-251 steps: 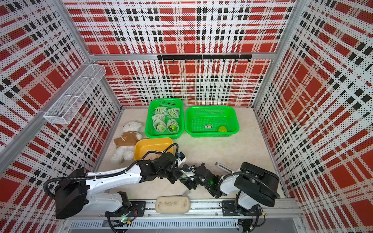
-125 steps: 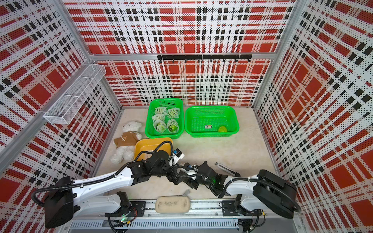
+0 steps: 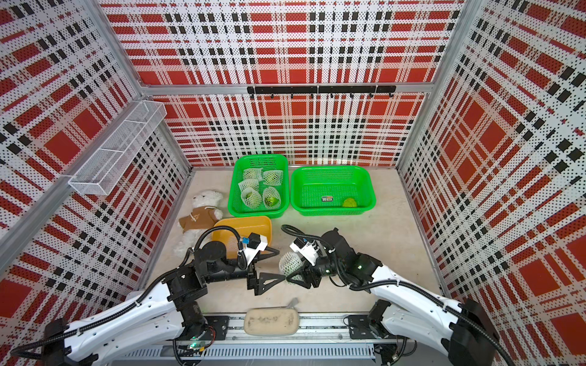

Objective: Sleeve custard apples in foam nets
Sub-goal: Pick up the custard apple from the center of the board.

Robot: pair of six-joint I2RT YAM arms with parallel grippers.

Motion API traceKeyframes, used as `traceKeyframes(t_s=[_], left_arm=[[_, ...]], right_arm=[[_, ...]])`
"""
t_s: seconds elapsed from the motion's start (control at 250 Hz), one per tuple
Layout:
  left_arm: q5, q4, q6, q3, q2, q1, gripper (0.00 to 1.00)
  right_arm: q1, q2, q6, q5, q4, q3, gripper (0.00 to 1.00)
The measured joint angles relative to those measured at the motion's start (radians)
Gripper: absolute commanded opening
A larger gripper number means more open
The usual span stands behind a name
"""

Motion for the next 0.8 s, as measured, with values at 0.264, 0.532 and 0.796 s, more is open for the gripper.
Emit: traceKeyframes(t_s=[0.264, 0.532, 0.796], left_arm=[[0.04, -0.049, 0.103, 0.09, 0.082, -0.093, 0.99], [-0.087, -0.085, 0.164, 0.123, 0.109, -0.18, 0.7], [-0.265, -0.139, 0.197, 0.177, 0.143, -0.252, 0.74]], right_arm=[[-0.022, 0.034, 0.056, -0.204, -0.211, 0.16, 0.41], [-0.105, 0.103, 0.175, -0.398, -0.254, 0.233, 0.36], [-0.139, 0.151, 0.183, -0.431, -0.344, 0.297, 0.35]])
